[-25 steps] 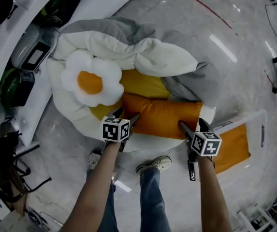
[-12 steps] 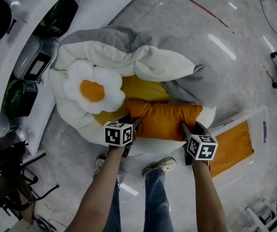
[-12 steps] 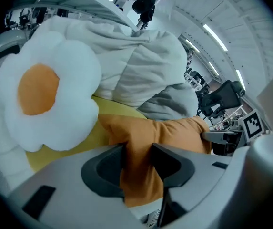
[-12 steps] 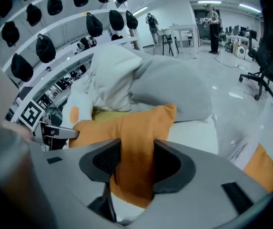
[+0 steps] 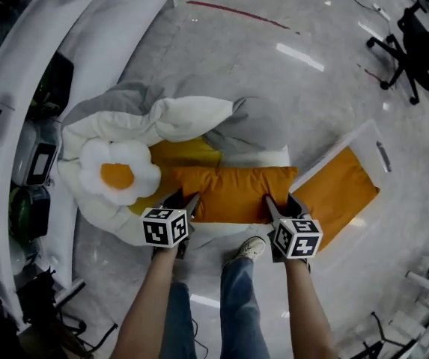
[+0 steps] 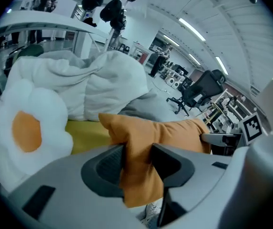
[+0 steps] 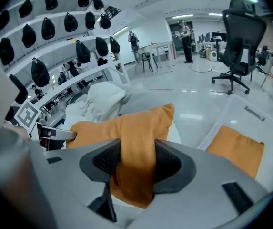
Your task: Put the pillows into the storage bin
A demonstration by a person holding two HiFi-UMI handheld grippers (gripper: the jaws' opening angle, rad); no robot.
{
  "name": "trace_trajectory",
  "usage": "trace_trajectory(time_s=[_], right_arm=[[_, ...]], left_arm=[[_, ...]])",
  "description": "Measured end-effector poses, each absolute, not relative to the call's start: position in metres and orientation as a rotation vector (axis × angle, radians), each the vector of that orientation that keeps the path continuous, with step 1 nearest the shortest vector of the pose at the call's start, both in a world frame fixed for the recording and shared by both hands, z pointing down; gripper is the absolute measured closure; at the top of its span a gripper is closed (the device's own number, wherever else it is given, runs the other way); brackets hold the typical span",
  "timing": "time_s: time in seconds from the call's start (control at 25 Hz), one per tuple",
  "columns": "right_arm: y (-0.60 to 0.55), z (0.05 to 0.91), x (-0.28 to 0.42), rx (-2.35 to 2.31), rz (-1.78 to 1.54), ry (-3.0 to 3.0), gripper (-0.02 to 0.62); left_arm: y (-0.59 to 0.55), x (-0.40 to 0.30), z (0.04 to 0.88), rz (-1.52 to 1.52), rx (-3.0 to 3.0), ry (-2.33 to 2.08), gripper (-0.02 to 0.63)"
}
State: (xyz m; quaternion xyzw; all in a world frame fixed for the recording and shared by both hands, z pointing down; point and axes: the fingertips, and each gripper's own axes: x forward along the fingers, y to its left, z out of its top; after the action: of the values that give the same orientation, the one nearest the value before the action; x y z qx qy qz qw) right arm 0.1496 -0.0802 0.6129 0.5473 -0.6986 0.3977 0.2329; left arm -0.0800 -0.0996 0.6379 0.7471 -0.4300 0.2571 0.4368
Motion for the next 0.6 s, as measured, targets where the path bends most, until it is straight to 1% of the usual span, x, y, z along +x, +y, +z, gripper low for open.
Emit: trace_trajectory(time_s=[0.16,0.6], right_arm=[[-0.053,0.589,0.213,1.679,1.115,-1.848,0.383],[0.078,0.583,0.416,2.183,1.217,-1.464,0.376]], left_arm=[[-0.106,-0.013,0.614,0.695,1.970,-0.959,0.411],[-0.073,0.235,0.609,0.898,2.246,-0.504,0.411]])
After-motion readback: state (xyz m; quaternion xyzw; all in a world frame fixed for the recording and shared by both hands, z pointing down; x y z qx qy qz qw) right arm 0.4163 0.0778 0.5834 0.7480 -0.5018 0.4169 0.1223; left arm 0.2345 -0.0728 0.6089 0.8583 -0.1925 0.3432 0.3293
